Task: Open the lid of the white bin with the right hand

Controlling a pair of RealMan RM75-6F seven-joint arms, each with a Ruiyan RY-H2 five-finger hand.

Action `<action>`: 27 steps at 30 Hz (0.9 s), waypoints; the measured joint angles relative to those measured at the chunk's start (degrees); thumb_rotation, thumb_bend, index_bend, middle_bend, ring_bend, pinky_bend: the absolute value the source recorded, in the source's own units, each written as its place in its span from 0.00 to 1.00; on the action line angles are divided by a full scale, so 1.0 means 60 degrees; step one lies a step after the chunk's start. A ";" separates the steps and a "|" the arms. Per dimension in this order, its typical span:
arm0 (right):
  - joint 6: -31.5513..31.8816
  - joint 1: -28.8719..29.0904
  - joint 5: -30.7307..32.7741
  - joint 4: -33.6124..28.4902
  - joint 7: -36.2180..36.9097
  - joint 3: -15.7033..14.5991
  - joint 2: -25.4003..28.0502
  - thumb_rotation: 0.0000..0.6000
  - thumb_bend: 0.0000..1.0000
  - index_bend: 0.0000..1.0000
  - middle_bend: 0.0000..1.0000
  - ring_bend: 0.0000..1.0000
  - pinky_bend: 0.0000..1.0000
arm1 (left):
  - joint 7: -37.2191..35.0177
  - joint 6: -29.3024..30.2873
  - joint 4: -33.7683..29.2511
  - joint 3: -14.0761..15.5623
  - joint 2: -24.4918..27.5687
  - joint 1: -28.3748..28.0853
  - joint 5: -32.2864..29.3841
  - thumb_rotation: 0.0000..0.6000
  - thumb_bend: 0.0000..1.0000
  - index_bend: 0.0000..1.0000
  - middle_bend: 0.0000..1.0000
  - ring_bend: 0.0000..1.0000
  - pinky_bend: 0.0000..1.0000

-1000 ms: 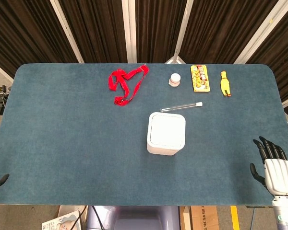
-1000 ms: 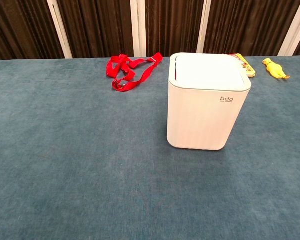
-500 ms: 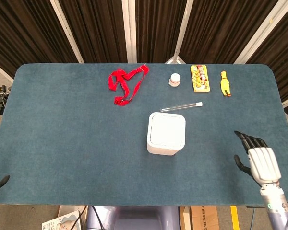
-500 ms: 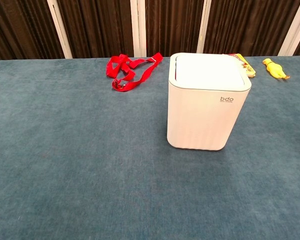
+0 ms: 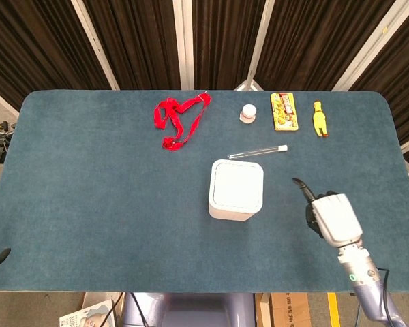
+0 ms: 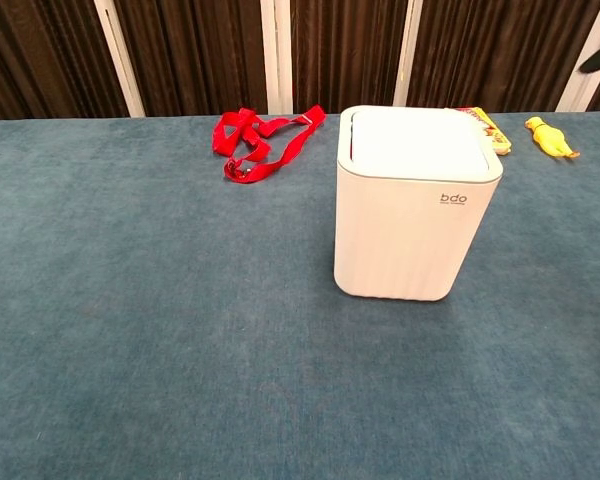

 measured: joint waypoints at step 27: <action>-0.1518 0.2144 0.3132 -0.1901 -0.3146 0.0275 0.0026 1.00 0.86 0.21 0.78 0.76 0.65 | 0.0119 0.0079 -0.0042 -0.0127 -0.0084 0.0060 -0.0224 1.00 0.12 0.11 0.02 0.00 0.00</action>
